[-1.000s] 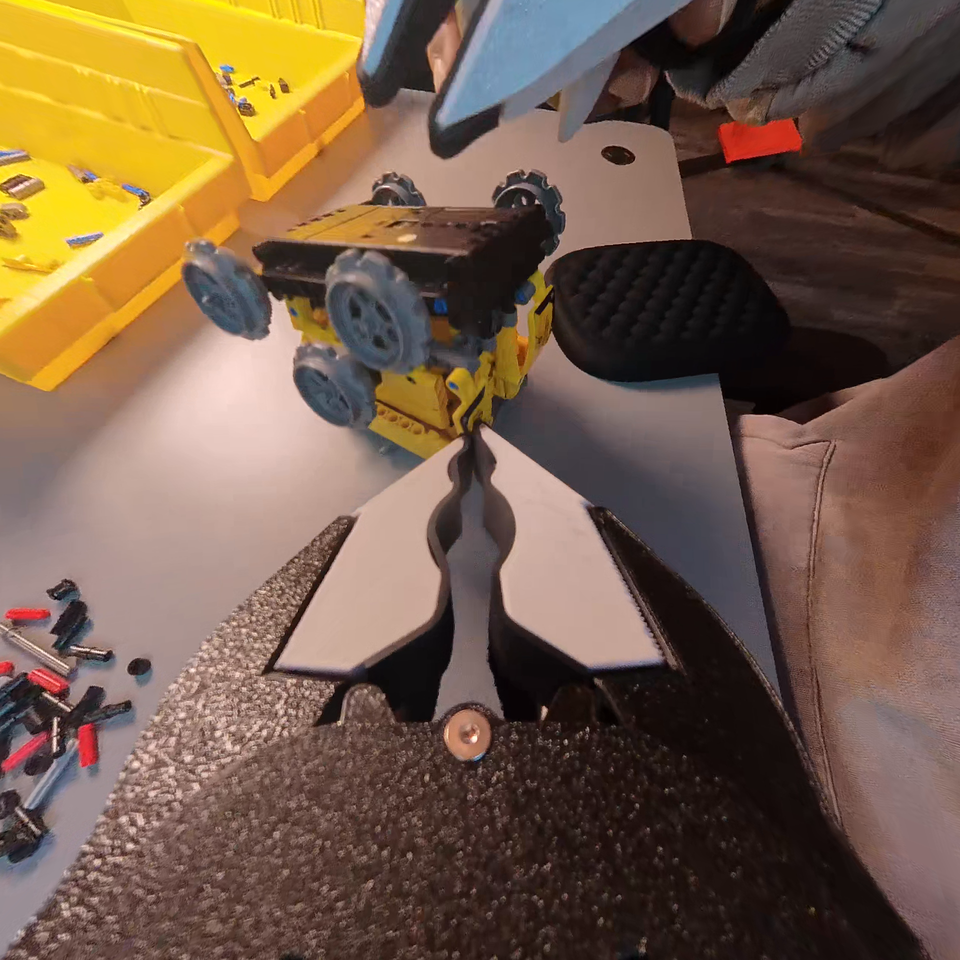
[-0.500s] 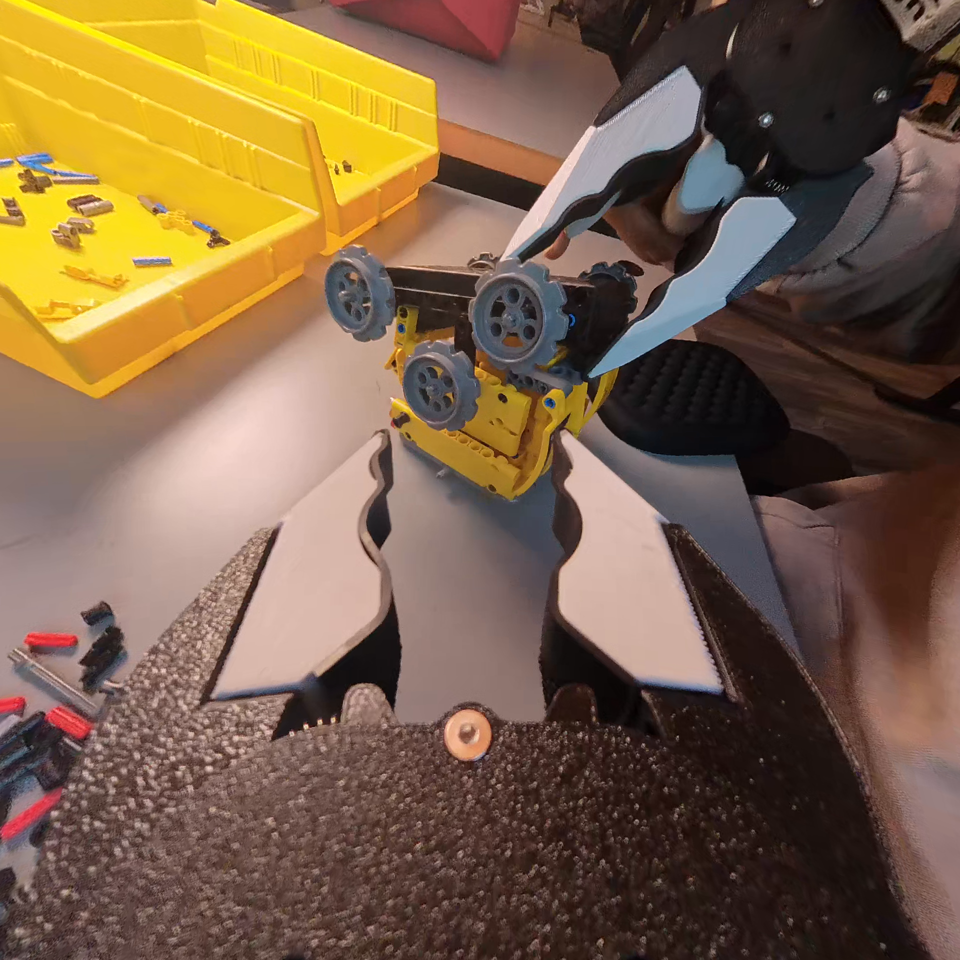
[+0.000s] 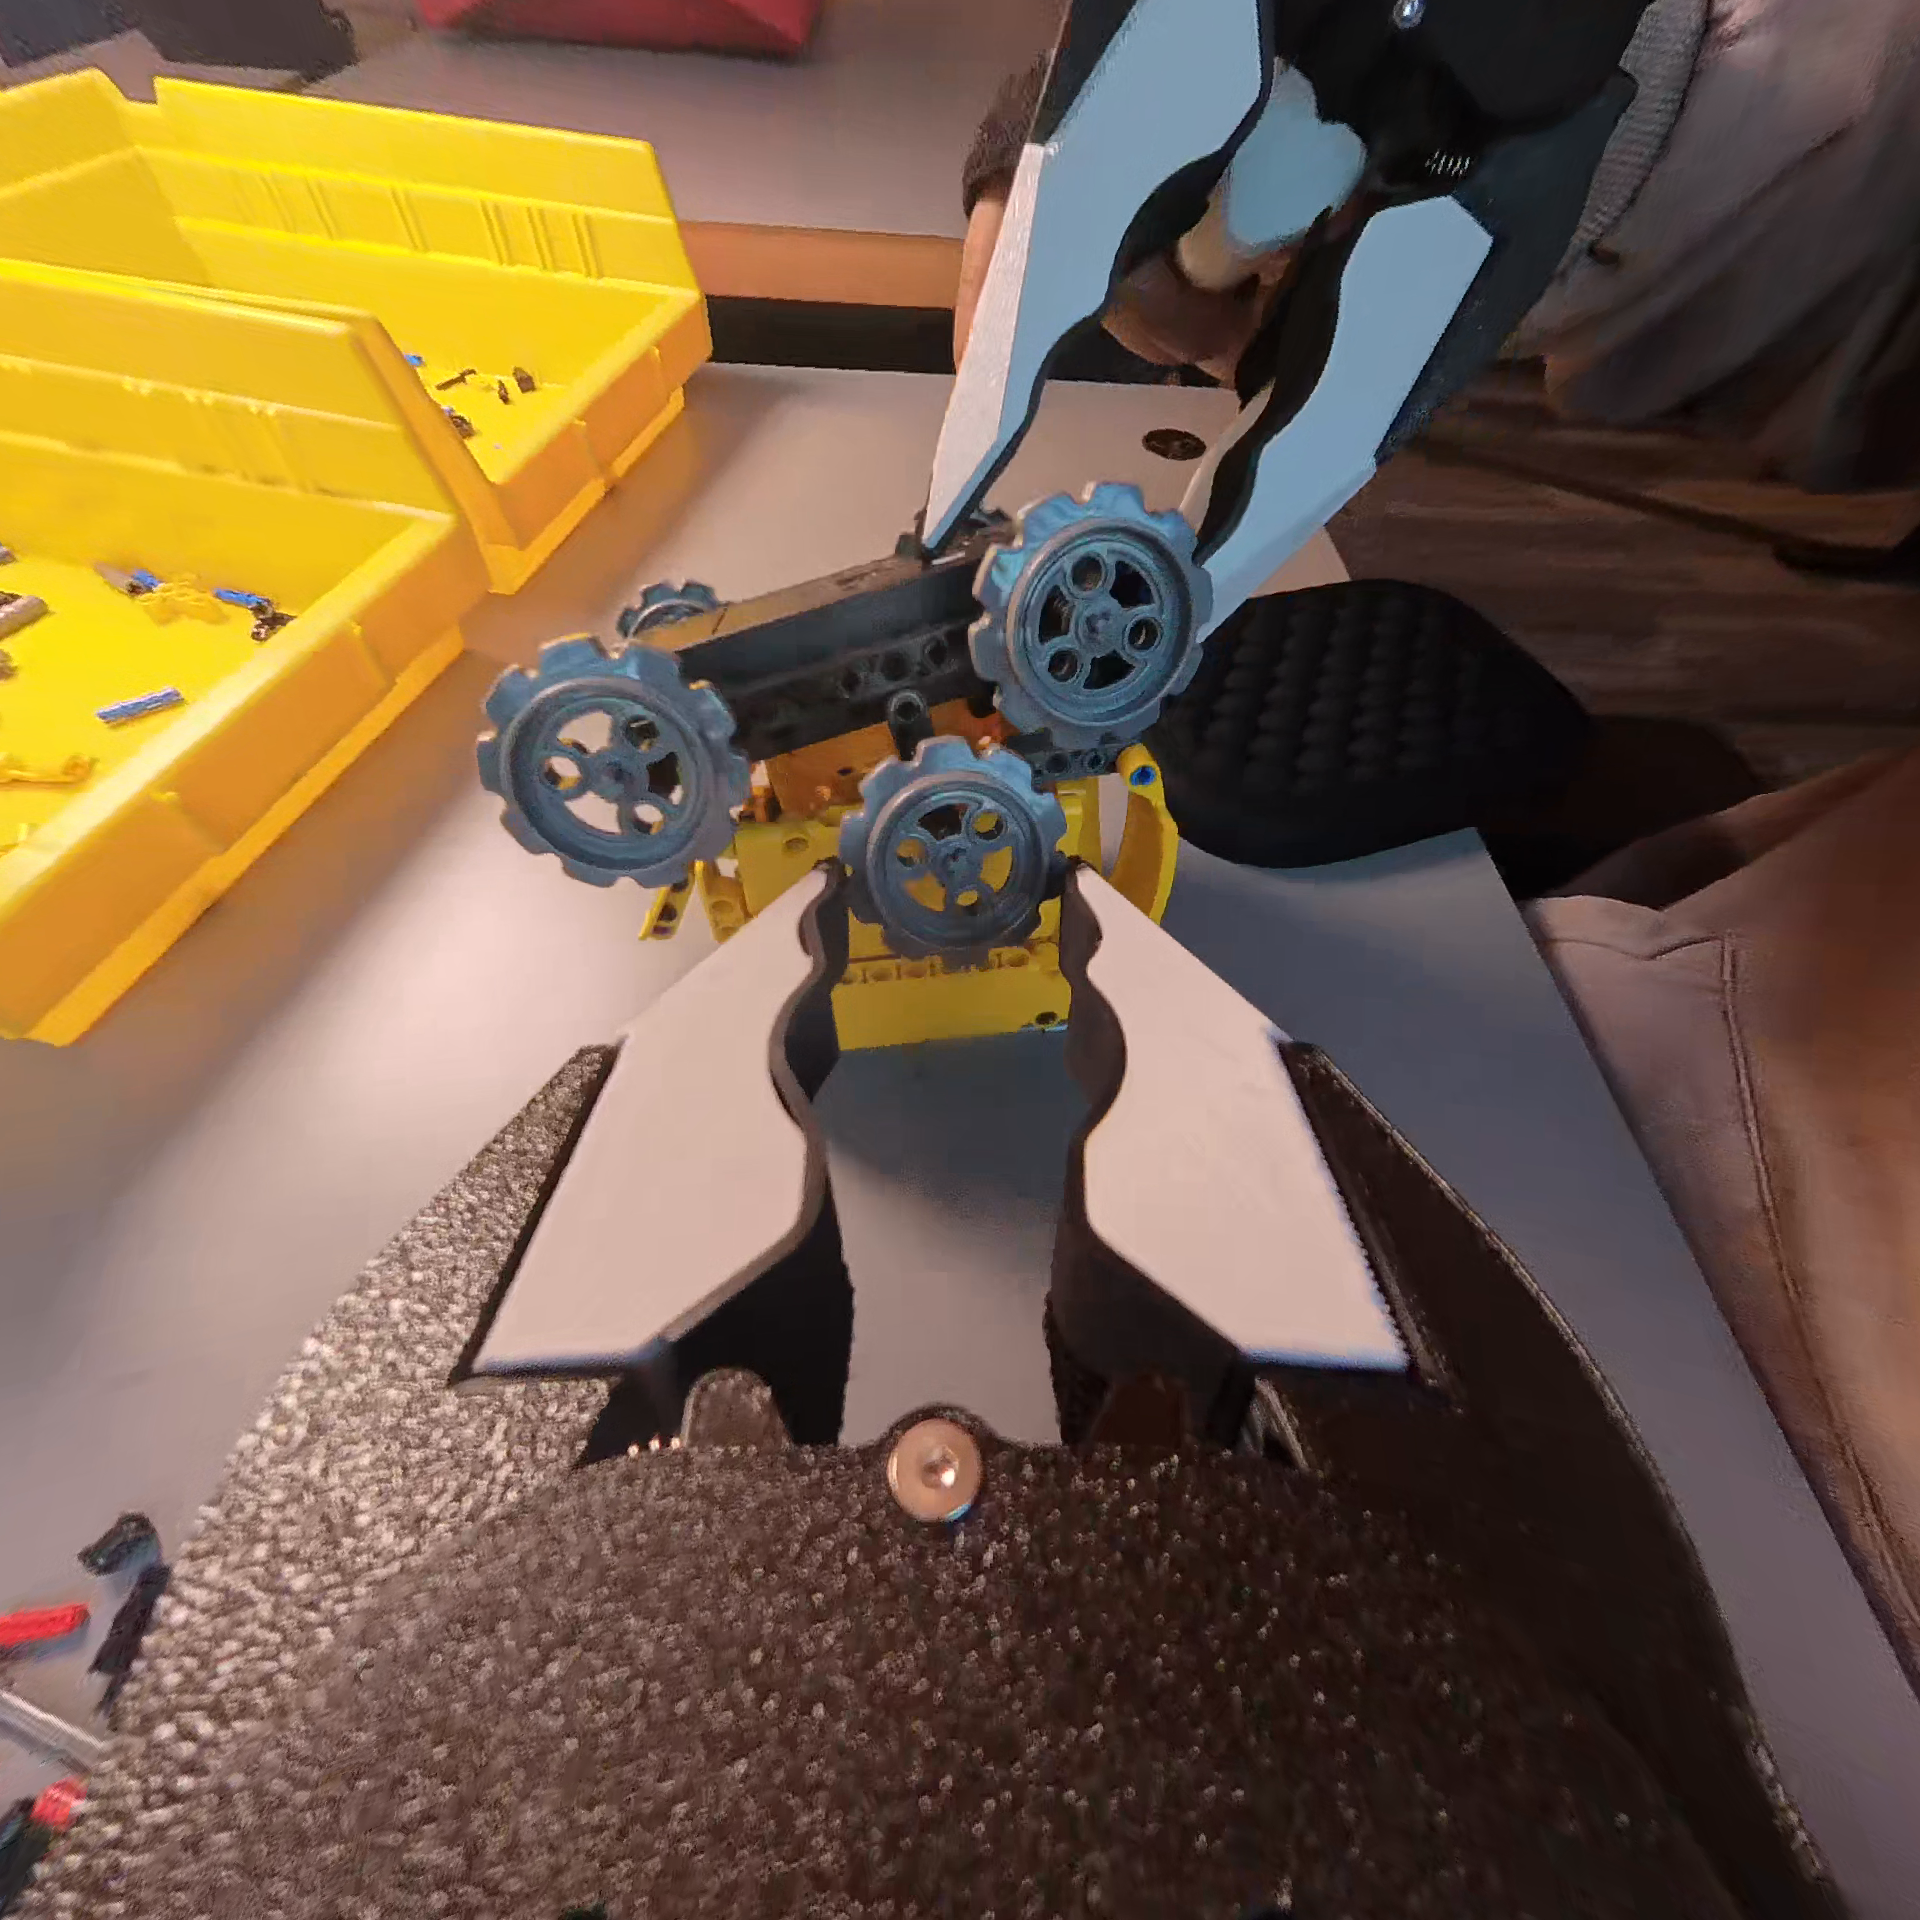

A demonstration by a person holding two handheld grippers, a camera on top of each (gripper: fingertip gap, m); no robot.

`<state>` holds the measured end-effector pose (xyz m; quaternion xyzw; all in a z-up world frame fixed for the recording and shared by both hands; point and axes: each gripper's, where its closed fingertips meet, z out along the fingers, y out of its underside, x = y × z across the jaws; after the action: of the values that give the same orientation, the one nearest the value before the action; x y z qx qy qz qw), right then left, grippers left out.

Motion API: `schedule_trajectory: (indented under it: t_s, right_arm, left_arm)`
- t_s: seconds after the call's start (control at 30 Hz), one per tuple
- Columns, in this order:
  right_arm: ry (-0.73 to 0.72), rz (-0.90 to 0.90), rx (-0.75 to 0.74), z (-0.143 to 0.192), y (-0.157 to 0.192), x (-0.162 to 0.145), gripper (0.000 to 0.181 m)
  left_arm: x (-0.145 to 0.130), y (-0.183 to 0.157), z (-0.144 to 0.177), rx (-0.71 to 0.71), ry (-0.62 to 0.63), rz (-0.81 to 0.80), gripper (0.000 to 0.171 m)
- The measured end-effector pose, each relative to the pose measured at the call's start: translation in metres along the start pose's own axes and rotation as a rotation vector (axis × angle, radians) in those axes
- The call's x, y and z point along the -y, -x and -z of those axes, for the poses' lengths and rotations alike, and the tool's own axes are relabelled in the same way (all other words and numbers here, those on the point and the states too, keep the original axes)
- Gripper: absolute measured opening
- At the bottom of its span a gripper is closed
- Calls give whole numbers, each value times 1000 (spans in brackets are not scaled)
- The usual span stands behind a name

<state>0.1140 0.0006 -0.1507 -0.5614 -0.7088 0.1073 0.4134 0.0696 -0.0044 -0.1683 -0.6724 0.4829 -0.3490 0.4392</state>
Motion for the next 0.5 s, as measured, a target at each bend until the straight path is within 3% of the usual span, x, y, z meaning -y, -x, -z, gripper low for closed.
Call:
schedule_trajectory:
  t_s: [0.2, 0.37, 0.5]
  right_arm:
    - [-71, -159, -62, -4, -14, 4, 34]
    - [-32, -113, -142, -14, -26, 10, 34]
    - [-195, -216, -59, -7, -20, 48, 36]
  left_arm:
    - [22, -8, 26, 125, -75, -68, 39]
    - [31, -9, 44, 202, -40, -101, 39]
    - [30, -11, 64, 216, 21, -63, 39]
